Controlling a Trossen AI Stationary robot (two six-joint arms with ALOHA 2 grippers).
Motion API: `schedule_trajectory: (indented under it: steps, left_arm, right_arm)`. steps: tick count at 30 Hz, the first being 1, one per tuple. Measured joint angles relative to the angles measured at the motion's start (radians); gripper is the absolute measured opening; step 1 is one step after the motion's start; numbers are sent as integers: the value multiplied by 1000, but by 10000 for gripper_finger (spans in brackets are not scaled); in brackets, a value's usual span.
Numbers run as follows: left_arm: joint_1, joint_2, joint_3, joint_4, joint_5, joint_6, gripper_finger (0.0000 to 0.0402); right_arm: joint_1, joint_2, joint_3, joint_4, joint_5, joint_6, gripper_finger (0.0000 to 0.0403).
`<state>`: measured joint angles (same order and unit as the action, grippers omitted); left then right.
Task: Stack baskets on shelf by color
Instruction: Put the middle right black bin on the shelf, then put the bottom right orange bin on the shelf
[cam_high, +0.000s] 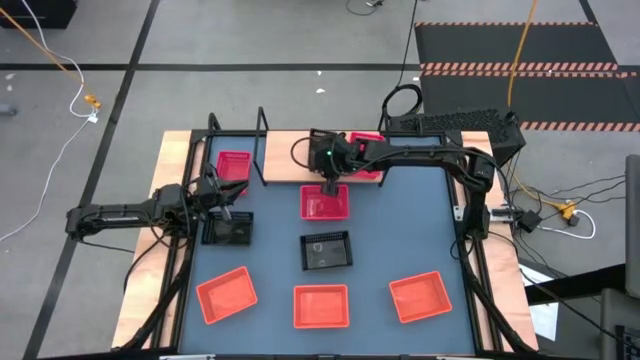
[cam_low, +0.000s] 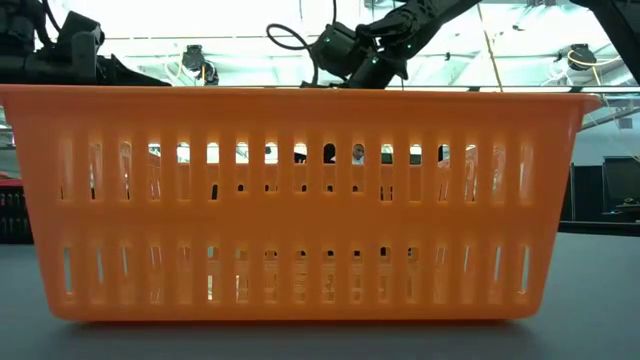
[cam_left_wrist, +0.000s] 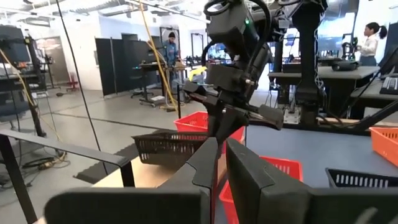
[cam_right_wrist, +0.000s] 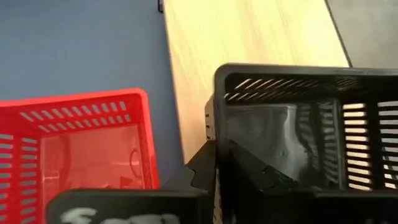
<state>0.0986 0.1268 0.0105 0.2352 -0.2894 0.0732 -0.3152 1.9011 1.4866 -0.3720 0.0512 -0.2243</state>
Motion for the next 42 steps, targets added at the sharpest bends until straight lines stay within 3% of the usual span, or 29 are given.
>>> schedule_trajectory:
  steps: [10, 19, 25, 31, 39, 42]
  left_arm:
    - [0, 0, 0, -7, 0, -9, 37]
    - [0, 0, 0, -23, 0, -18, 37]
    - [0, 0, 0, -21, -1, -16, 37]
    - [-2, -1, 0, -11, 0, -10, 37]
    - [-2, -1, 0, 28, 0, 53, 37]
    - [-2, -1, 0, 57, 1, 95, 37]
  right_arm:
    - [-12, 0, -81, 130, 0, 27, 87]
    - [-11, -24, -95, 139, 1, 21, 96]
    - [-2, -164, -93, 69, 0, 20, 96]
    - [62, -338, -96, -159, -5, 85, 96]
    - [251, -504, -302, -224, -93, 209, 96]
    - [333, -562, -399, -239, -188, 308, 96]
